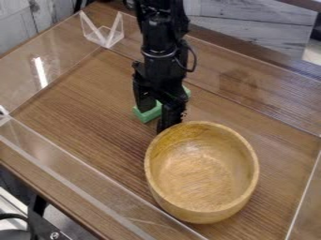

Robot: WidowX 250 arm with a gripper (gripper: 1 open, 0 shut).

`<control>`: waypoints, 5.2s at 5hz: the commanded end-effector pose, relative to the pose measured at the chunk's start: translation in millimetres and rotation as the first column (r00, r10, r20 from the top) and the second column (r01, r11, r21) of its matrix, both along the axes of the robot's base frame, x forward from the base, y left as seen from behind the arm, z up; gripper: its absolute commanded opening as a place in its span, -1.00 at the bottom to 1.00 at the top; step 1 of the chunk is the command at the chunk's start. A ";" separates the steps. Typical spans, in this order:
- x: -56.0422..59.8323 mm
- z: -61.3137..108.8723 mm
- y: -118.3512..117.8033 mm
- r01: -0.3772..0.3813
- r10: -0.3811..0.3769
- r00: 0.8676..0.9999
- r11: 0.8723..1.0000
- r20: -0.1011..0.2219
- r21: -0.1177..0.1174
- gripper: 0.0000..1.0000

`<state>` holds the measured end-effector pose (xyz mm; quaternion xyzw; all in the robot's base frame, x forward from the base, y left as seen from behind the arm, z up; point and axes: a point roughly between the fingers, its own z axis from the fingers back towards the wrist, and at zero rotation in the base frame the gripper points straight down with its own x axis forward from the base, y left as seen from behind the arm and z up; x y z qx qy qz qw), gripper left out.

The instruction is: Put the green block in the brown bowl

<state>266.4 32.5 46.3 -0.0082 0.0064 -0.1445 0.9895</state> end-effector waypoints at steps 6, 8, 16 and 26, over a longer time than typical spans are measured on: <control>4.3 21.7 4.8 -0.037 0.040 0.997 0.998 0.071 -0.051 -1.00; 5.3 29.1 5.0 -0.038 0.043 0.996 0.997 0.076 -0.066 -1.00; 23.8 18.9 15.3 0.013 0.000 0.990 0.995 0.140 -0.094 1.00; 11.1 7.4 6.7 -0.116 0.111 0.993 0.979 -0.039 -0.165 -1.00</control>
